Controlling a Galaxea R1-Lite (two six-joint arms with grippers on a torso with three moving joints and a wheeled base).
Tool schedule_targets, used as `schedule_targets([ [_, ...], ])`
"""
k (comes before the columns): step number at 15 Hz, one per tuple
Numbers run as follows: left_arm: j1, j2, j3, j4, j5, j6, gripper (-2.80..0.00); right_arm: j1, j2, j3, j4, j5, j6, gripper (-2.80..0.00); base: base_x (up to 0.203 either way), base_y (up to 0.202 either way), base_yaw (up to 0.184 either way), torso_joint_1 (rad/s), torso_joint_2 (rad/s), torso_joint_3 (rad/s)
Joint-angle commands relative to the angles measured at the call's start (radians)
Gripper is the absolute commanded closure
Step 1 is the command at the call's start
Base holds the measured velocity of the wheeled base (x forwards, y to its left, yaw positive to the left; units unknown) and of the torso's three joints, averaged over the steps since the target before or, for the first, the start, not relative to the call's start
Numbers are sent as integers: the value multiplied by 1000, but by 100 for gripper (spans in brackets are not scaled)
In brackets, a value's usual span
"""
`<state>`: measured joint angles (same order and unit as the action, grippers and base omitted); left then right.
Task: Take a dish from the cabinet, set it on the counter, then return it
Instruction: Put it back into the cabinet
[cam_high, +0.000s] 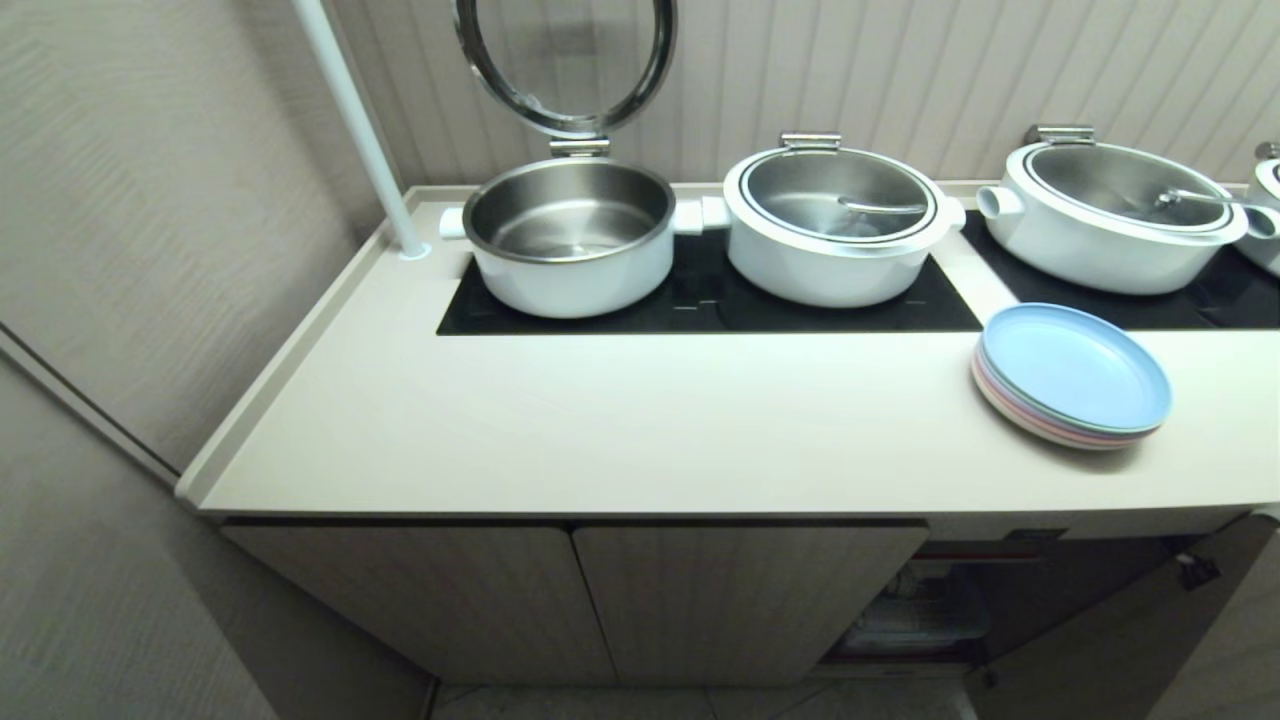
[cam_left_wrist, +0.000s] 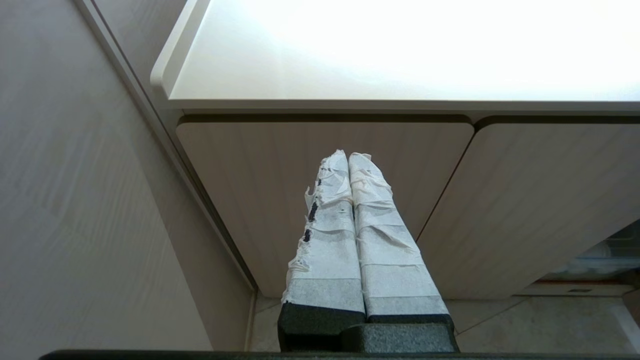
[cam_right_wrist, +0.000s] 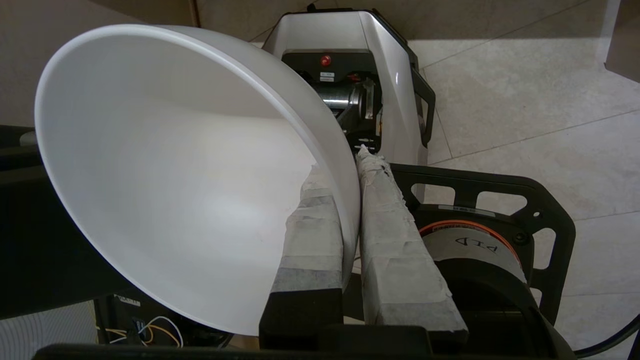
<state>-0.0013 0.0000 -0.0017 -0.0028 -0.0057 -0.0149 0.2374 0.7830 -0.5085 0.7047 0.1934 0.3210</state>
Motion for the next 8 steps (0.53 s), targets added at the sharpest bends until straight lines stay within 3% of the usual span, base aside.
schedule_targets([
  [1, 0, 0, 0, 0, 0, 0, 0, 0, 1, 6, 4, 1, 1, 0, 0, 0, 0, 0, 0, 0],
  [8, 1, 0, 0, 0, 0, 0, 0, 1, 2, 8, 2, 1, 2, 0, 0, 0, 0, 0, 0, 0],
])
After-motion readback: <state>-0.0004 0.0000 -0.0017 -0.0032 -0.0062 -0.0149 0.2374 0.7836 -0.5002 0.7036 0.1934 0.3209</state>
